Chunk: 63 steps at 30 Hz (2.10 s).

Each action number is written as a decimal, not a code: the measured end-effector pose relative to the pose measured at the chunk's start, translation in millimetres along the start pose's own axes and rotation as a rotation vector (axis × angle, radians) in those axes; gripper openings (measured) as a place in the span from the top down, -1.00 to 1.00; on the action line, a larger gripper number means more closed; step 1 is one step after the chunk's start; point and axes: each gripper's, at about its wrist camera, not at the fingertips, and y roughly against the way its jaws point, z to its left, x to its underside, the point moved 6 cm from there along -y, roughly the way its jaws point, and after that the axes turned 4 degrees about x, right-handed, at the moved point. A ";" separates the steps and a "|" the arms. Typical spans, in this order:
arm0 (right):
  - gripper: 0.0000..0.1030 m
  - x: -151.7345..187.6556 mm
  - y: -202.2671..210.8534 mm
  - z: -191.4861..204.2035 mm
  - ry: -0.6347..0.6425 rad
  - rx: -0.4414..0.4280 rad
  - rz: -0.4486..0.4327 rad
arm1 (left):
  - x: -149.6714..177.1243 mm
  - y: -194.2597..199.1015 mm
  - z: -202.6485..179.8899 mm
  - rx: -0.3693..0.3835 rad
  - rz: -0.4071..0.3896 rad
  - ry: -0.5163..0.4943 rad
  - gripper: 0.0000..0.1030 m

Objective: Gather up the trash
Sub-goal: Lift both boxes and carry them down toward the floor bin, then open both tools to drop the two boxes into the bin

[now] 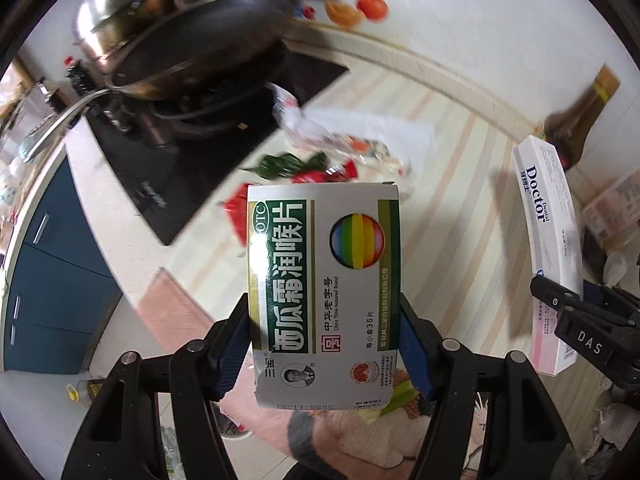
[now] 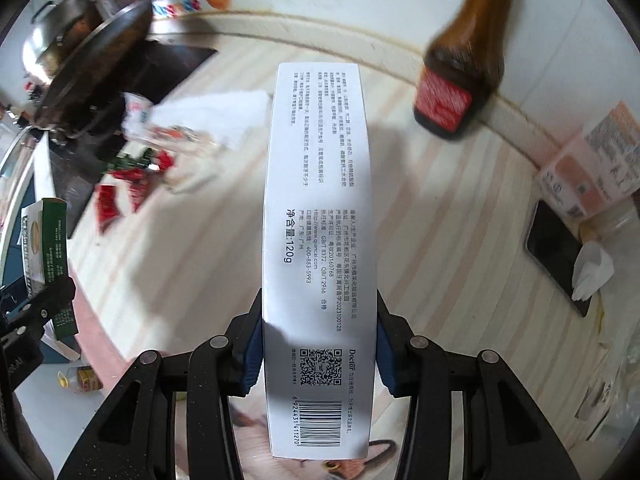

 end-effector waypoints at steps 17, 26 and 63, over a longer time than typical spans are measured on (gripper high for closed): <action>0.07 50.6 92.4 158.1 0.223 -0.155 -0.142 | 96.3 108.2 161.1 -0.130 -0.172 0.235 -0.24; 0.07 113.4 84.7 283.0 0.430 -0.263 -0.077 | 192.2 115.0 268.0 -0.234 -0.139 0.478 -0.24; -0.82 447.3 -422.2 478.6 0.870 -0.189 0.774 | 583.5 -311.1 441.0 0.006 0.461 1.143 -0.92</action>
